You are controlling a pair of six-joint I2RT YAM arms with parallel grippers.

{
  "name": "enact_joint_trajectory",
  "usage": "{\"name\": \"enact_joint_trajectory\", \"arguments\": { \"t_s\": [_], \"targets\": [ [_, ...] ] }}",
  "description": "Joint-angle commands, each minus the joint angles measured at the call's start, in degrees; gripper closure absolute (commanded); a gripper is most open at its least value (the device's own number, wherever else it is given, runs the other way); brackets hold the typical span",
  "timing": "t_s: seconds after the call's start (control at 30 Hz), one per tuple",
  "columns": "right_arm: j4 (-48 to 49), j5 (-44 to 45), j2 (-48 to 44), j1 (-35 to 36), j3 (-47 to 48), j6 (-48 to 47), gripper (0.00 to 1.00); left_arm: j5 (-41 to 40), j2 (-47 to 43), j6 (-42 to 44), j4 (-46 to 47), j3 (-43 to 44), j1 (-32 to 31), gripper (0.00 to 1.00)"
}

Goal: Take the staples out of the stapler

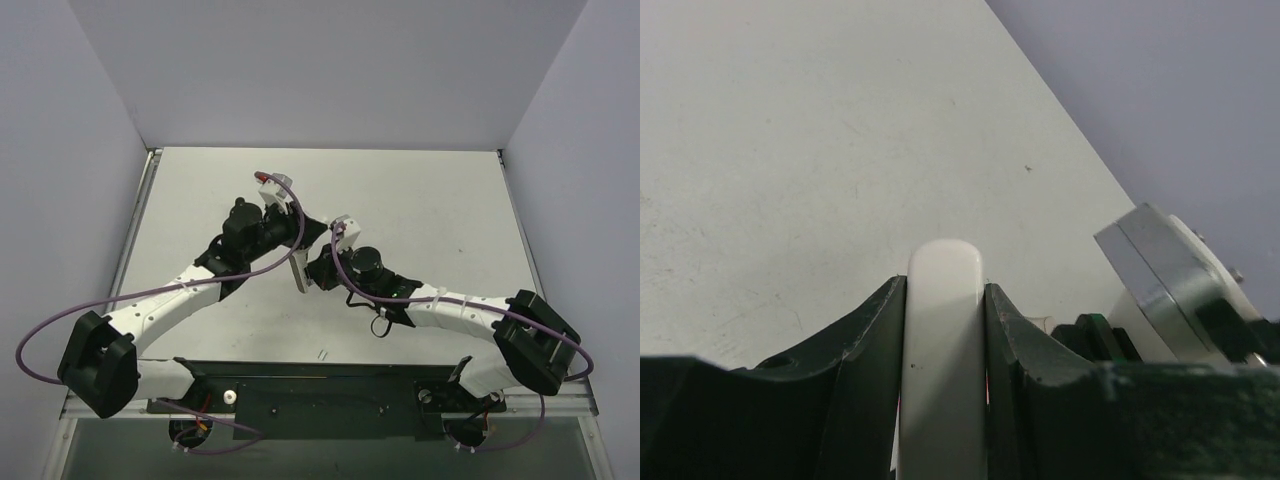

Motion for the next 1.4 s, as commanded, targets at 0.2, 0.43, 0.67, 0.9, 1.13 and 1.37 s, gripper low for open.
{"name": "enact_joint_trajectory", "arguments": {
  "t_s": [0.2,0.43,0.67,0.9,1.13,1.37],
  "targets": [
    [4.71,-6.21,-0.28,1.02,1.6,-0.96,1.0,1.72,7.93,1.85,0.21,5.98,-0.68,1.0],
    [1.72,-2.79,1.21,-1.35,2.74,0.0,1.0,1.36,8.81,2.12,0.12,6.6,-0.77,1.0],
    [1.84,-2.19,1.91,-1.08,2.56,0.27,1.0,1.89,8.99,1.94,-0.05,7.04,-0.95,1.0],
    [-2.2,2.29,-1.86,-1.26,0.81,-0.61,1.0,3.73,5.04,1.15,-0.76,5.9,-1.39,1.0],
    [-7.3,6.51,-7.31,-1.26,-0.52,-2.46,1.0,6.81,-0.5,-1.04,-1.2,3.0,-1.83,1.0],
    [-13.1,11.08,-15.75,-1.08,-1.92,-4.39,1.0,6.9,-6.82,-2.63,-1.73,-0.6,-2.18,1.0]
  ]
}}
